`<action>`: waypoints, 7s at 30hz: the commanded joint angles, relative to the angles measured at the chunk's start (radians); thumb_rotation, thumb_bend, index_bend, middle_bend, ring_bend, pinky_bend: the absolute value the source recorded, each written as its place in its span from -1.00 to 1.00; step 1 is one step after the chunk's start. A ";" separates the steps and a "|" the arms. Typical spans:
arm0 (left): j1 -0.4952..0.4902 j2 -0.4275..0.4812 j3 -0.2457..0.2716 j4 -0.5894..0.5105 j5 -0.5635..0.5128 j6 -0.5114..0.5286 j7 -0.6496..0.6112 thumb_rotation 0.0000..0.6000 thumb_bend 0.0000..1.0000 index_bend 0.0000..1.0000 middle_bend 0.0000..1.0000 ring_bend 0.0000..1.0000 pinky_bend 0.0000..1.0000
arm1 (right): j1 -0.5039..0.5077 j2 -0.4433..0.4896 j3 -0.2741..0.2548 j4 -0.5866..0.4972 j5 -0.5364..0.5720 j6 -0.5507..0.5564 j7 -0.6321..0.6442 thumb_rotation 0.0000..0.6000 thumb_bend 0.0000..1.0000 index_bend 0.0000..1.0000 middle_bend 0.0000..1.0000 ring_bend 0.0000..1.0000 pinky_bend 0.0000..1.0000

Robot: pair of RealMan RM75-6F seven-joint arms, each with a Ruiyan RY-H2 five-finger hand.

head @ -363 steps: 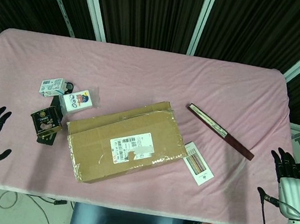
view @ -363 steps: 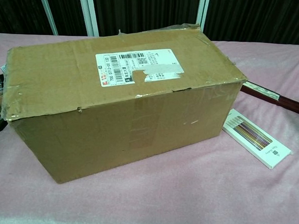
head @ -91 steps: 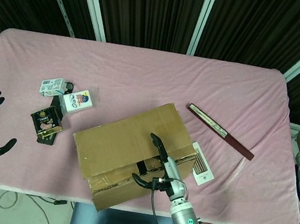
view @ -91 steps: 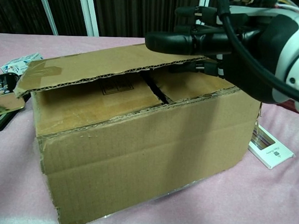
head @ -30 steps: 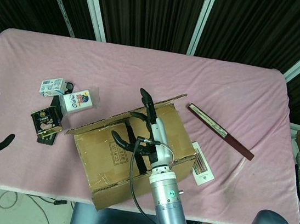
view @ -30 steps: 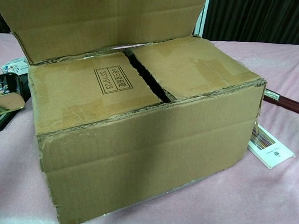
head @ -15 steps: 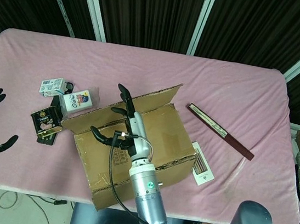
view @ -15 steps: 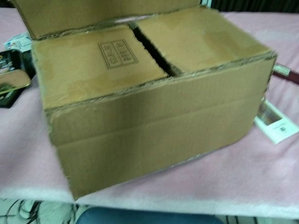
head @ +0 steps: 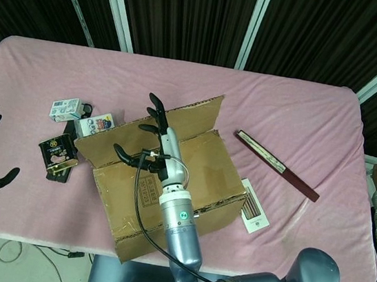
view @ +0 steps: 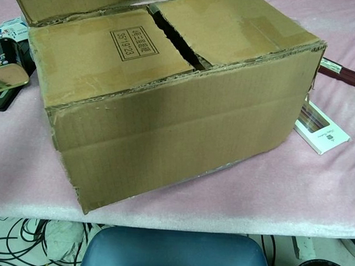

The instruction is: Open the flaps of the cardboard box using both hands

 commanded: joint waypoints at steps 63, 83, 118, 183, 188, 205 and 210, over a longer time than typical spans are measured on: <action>0.008 -0.024 0.048 0.005 0.024 -0.048 0.131 1.00 -0.64 -1.00 -0.95 -0.92 -0.70 | -0.875 0.978 -0.886 0.046 -0.914 0.089 0.102 1.00 -0.54 -1.00 -1.00 -1.00 -0.58; -0.145 0.088 0.048 -0.198 0.016 -0.349 0.338 1.00 -0.27 -1.00 -0.95 -0.91 -0.69 | -0.945 0.874 -0.846 0.397 -0.941 0.136 0.193 1.00 -0.53 -1.00 -1.00 -1.00 -0.58; -1.036 0.028 -0.064 -0.297 -0.834 -1.015 0.872 1.00 0.51 -0.69 -0.44 -0.56 -0.39 | -0.958 0.855 -0.799 0.431 -0.922 0.080 0.261 1.00 -0.54 -1.00 -1.00 -1.00 -0.58; -1.213 0.352 -0.051 -0.445 -0.925 -1.138 0.489 1.00 0.88 -0.31 0.15 -0.12 -0.04 | -0.977 0.836 -0.790 0.437 -0.927 0.058 0.260 1.00 -0.37 -1.00 -1.00 -1.00 -0.58; -1.205 0.419 -0.082 -0.473 -0.908 -1.189 0.428 1.00 0.88 -0.31 0.15 -0.12 -0.04 | -0.977 0.836 -0.788 0.438 -0.924 0.055 0.264 1.00 -0.36 -1.00 -1.00 -1.00 -0.58; -1.081 0.614 -0.196 -0.524 -0.762 -1.340 0.228 1.00 0.85 -0.33 0.13 -0.14 -0.03 | -0.979 0.834 -0.785 0.442 -0.925 0.054 0.270 1.00 -0.35 -1.00 -1.00 -1.00 -0.58; -1.020 0.650 -0.246 -0.527 -0.691 -1.370 0.157 1.00 0.84 -0.33 0.06 -0.15 -0.03 | -0.981 0.831 -0.786 0.445 -0.931 0.060 0.271 1.00 -0.34 -1.00 -1.00 -1.00 -0.58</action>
